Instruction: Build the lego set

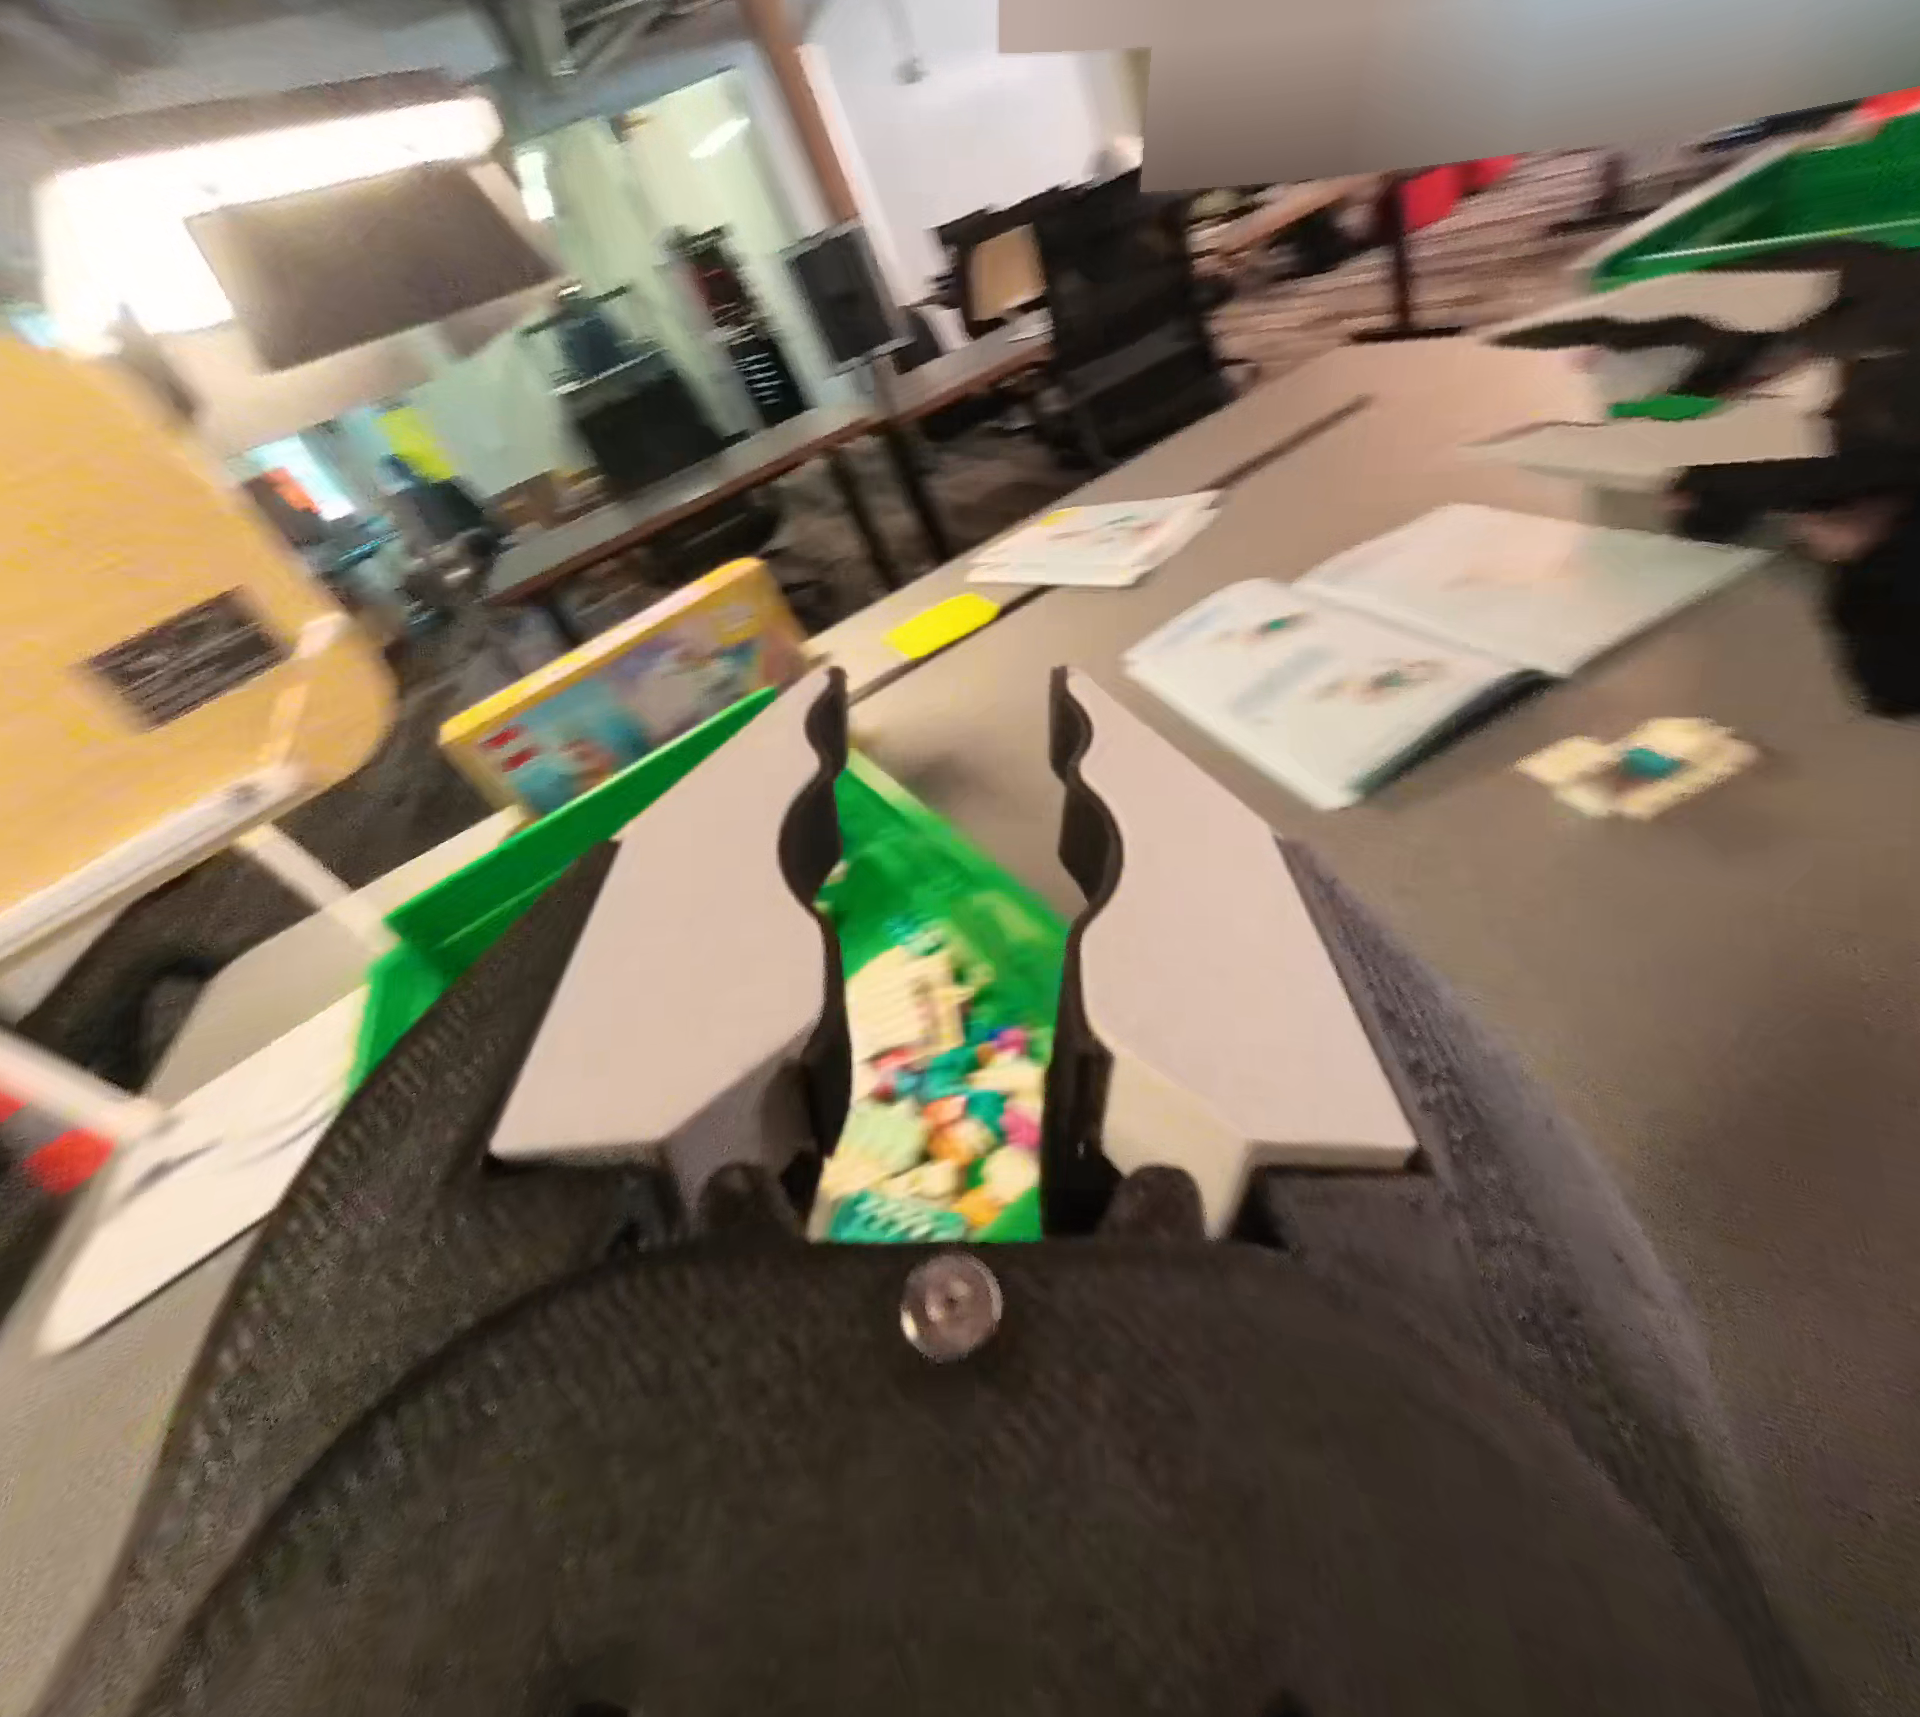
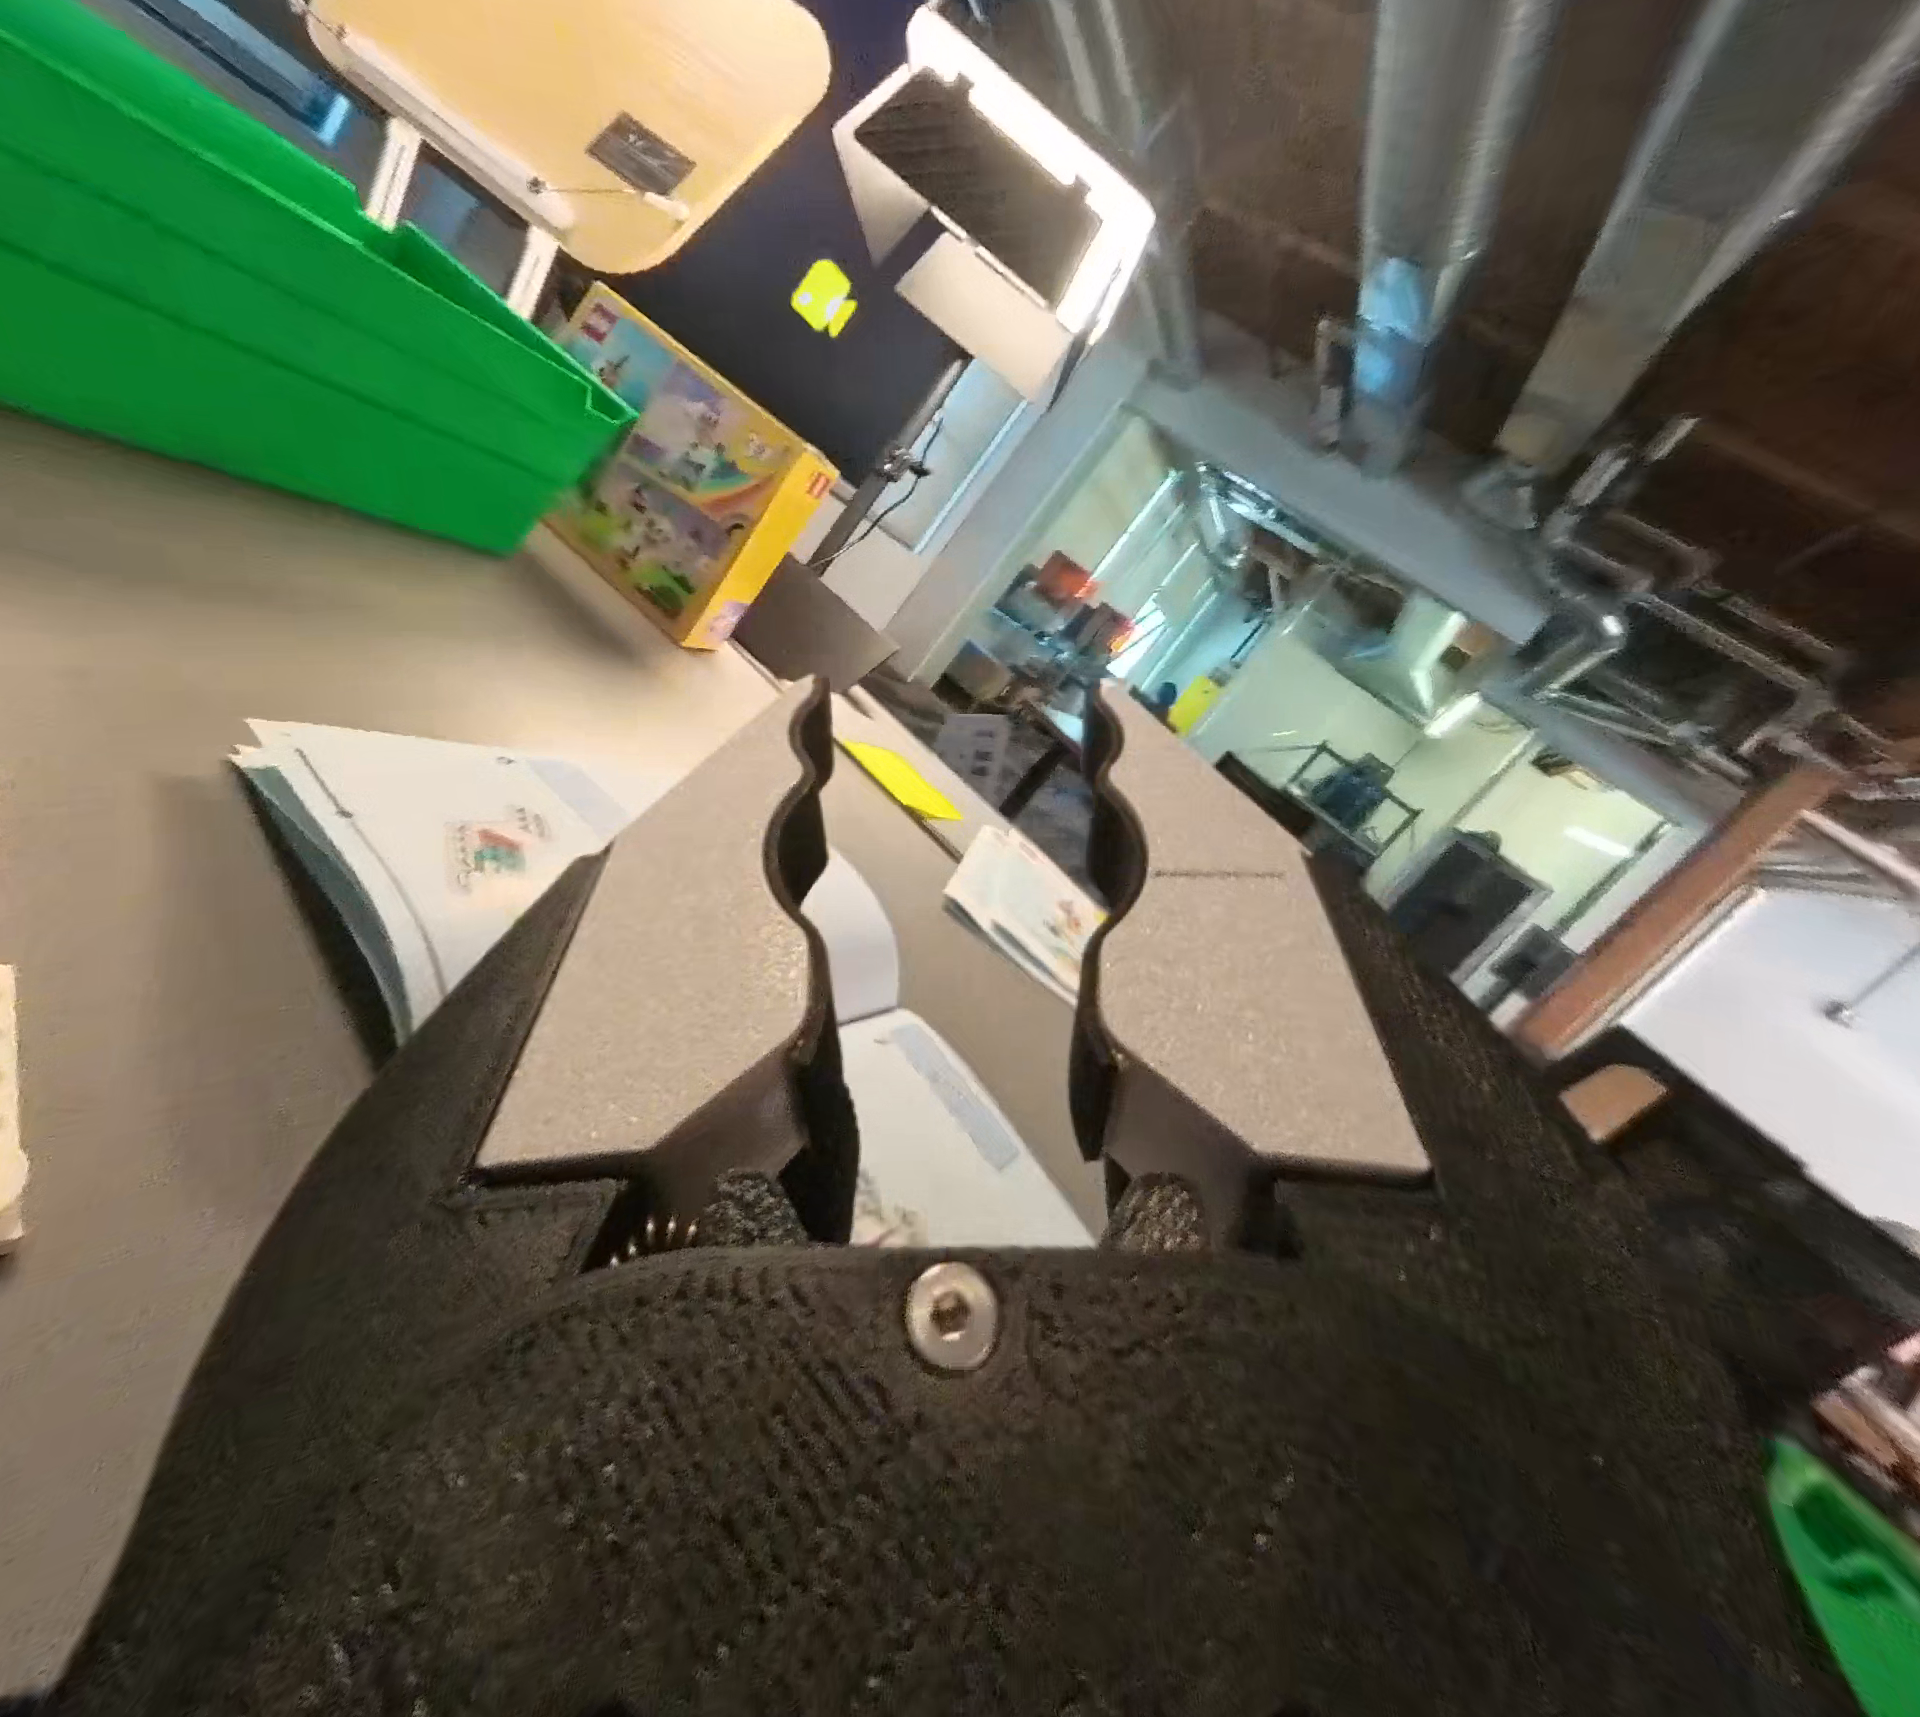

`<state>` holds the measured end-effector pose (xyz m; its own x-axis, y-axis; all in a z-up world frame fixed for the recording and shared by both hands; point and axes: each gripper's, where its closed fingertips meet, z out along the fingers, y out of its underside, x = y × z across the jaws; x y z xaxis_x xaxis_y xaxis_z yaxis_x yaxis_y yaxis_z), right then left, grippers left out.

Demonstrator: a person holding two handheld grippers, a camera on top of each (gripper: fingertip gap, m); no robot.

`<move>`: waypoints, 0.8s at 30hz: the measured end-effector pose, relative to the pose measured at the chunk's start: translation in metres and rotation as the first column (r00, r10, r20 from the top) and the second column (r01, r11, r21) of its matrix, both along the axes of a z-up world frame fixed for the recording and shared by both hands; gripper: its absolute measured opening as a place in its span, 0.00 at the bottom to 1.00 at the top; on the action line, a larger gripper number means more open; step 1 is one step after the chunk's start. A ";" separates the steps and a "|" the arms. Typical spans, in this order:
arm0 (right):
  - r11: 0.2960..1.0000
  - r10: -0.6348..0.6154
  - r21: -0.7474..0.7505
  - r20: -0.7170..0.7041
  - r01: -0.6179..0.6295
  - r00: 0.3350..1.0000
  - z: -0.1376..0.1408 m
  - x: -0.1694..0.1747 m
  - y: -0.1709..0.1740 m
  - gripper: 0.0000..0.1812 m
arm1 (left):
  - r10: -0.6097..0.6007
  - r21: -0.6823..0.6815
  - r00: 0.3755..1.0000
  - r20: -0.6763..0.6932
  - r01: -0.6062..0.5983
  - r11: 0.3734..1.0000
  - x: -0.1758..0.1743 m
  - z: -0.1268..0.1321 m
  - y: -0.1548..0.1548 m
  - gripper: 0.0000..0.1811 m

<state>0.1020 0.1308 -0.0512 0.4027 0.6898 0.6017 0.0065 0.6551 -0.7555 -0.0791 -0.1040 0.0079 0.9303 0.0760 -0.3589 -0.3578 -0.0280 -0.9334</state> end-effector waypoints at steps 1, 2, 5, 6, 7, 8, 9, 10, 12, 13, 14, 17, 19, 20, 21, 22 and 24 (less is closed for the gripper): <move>1.000 -0.004 -0.023 0.014 0.005 1.000 -0.004 -0.002 0.004 0.26 | 0.056 0.004 0.998 0.010 -0.056 0.998 -0.021 0.004 -0.006 0.21; 0.999 -0.018 -0.035 0.024 0.019 1.000 -0.006 -0.004 0.007 0.27 | 0.099 -0.001 0.995 0.024 -0.099 0.995 -0.040 0.005 -0.010 0.20; 0.999 -0.005 -0.047 0.065 0.008 0.998 -0.013 -0.012 0.007 0.26 | 0.187 -0.052 0.982 0.029 -0.185 0.981 -0.083 0.006 -0.013 0.20; 0.999 -0.008 -0.044 0.074 0.011 0.997 -0.014 -0.012 0.007 0.25 | 0.207 -0.087 0.978 0.012 -0.205 0.975 -0.095 0.004 -0.011 0.18; 0.999 -0.009 -0.040 0.078 0.012 0.997 -0.015 -0.013 0.006 0.24 | 0.211 -0.141 0.977 -0.005 -0.210 0.968 -0.104 -0.002 -0.006 0.18; 0.999 -0.011 -0.040 0.083 0.014 0.996 -0.016 -0.013 0.006 0.24 | 0.204 -0.215 0.979 -0.008 -0.201 0.956 -0.111 -0.011 0.000 0.18; 0.999 -0.019 -0.041 0.090 0.023 0.996 -0.017 -0.014 0.007 0.24 | 0.188 -0.299 0.982 0.004 -0.178 0.938 -0.116 -0.021 0.008 0.18; 0.999 -0.028 -0.043 0.098 0.032 0.995 -0.018 -0.014 0.009 0.24 | 0.170 -0.386 0.985 0.028 -0.146 0.911 -0.119 -0.034 0.017 0.18; 0.997 -0.046 -0.049 0.109 0.052 0.993 -0.020 -0.015 0.012 0.24 | 0.114 -0.546 0.988 0.100 -0.042 0.837 -0.119 -0.061 0.034 0.18; 0.997 -0.054 -0.052 0.112 0.060 0.992 -0.020 -0.016 0.013 0.24 | 0.094 -0.613 0.984 0.149 0.017 0.790 -0.118 -0.074 0.041 0.18; 0.996 -0.061 -0.055 0.114 0.068 0.992 -0.021 -0.016 0.015 0.24 | 0.083 -0.664 0.978 0.194 0.069 0.745 -0.117 -0.085 0.047 0.18; 0.995 -0.090 -0.041 0.124 0.096 0.988 -0.022 -0.016 0.018 0.24 | 0.144 -0.785 0.962 0.232 0.098 0.612 -0.129 -0.114 0.059 0.18; 0.993 -0.108 -0.030 0.123 0.112 0.987 -0.021 -0.016 0.019 0.23 | 0.179 -0.831 0.949 0.259 0.124 0.542 -0.133 -0.129 0.065 0.19; 0.992 -0.117 -0.028 0.119 0.121 0.986 -0.021 -0.015 0.020 0.23 | 0.188 -0.840 0.942 0.278 0.143 0.523 -0.132 -0.134 0.069 0.19; 0.991 -0.125 -0.029 0.113 0.129 0.986 -0.020 -0.014 0.021 0.23 | 0.198 -0.851 0.937 0.287 0.155 0.502 -0.132 -0.139 0.071 0.19; 0.990 -0.133 -0.031 0.105 0.137 0.986 -0.019 -0.012 0.023 0.23 | 0.210 -0.863 0.936 0.284 0.154 0.482 -0.134 -0.144 0.073 0.19; 0.988 -0.147 -0.039 0.086 0.151 0.985 -0.016 -0.009 0.026 0.22 | 0.225 -0.878 0.943 0.244 0.117 0.464 -0.143 -0.152 0.077 0.19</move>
<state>0.0927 0.1563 -0.0669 0.4534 0.6532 0.6064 0.1650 0.6071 -0.7773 -0.2224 -0.0274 -0.1441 0.9979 -0.0629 0.0128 -0.0506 -0.8932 -0.4468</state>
